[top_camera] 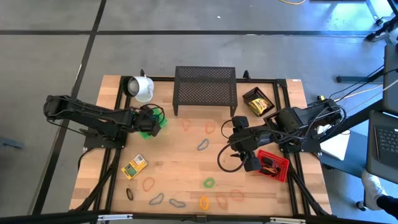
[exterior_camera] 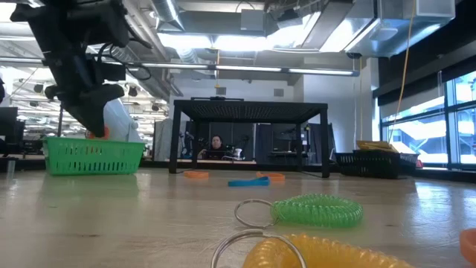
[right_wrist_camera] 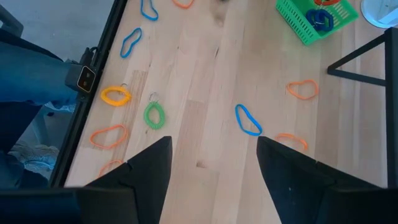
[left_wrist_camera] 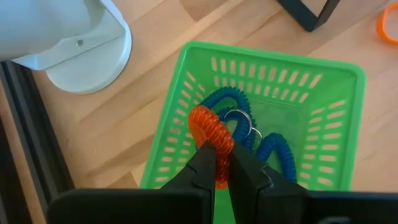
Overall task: Pick & Place Office Desk Supplies
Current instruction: Put the orange spring keychain into the green bin
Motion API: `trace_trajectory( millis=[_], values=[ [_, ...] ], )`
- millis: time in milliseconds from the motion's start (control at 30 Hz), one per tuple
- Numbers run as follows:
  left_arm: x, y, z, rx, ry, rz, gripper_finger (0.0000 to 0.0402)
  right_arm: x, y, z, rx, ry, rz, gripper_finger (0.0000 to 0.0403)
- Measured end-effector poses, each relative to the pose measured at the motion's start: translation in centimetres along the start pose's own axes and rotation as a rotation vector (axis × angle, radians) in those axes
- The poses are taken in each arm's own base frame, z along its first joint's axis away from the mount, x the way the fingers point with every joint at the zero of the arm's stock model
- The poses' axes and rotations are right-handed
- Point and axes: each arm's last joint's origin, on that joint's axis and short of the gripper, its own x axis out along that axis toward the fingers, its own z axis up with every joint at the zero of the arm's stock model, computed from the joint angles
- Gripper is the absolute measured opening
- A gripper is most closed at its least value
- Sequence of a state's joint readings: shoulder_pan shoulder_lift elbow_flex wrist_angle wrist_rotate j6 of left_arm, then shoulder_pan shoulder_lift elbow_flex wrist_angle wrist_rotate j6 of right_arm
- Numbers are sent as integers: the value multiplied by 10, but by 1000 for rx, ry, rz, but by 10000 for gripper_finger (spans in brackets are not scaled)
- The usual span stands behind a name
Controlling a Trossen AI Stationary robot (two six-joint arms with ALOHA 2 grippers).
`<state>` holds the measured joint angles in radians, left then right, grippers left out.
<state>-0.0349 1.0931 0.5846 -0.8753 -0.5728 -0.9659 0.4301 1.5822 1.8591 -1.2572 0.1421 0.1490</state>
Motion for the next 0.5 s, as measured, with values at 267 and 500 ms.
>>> trace_trajectory(
  millis=[267,500],
  values=[
    [0,-1,-2,0,53,-37,18,0,0,0,0,0,0,238],
    [0,-3,-1,-11,48,-56,34,0,0,0,0,0,0,238]
  ],
)
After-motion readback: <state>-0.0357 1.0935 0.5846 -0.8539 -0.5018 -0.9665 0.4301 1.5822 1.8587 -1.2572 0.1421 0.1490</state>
